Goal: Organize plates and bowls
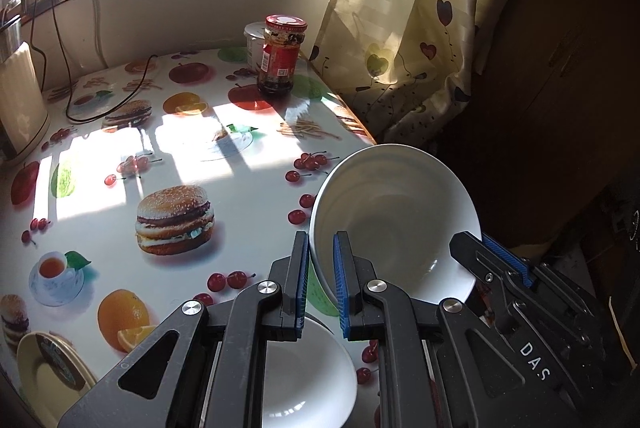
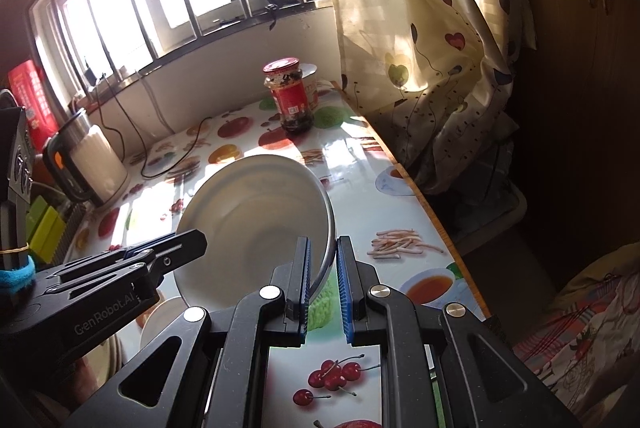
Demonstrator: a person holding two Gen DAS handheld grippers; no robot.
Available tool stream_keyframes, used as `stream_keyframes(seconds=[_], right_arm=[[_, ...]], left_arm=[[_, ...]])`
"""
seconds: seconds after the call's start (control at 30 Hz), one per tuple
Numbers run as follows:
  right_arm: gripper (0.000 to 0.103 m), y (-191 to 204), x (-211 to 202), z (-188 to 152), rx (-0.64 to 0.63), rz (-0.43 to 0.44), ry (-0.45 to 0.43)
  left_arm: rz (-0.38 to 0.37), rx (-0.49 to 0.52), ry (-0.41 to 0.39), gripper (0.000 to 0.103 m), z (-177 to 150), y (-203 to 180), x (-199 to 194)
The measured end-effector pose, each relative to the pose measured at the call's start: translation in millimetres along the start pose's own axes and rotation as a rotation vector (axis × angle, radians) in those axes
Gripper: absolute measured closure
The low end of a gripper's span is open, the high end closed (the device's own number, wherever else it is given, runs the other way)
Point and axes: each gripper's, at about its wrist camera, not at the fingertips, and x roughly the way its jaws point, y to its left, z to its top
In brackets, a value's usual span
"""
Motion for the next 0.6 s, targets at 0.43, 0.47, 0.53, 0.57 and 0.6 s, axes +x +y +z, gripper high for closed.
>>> stream_keyframes(seconds=[0.43,0.47,0.53,0.57,0.6], right_arm=[[0.09,27,-19,-20,-0.032,0.022,-0.005],[0.09,29,-20,-22,-0.035,0.025,-0.004],[0.09,32,-23,-25,-0.039,0.028,-0.005],[0.09,33,-24,-26,-0.041,0.03,-0.004],[0.09,34,-25,-28,-0.043,0.03,-0.004]], left_arm=[[0.009,-0.032,-0.025,0.09,-23,19,-29],[0.009,-0.033,-0.029,0.09,-25,20,-31],[0.011,-0.035,-0.032,0.09,-28,22,-35],[0.011,-0.036,-0.034,0.09,-29,22,-36],[0.012,-0.036,-0.035,0.09,-31,23,-37]])
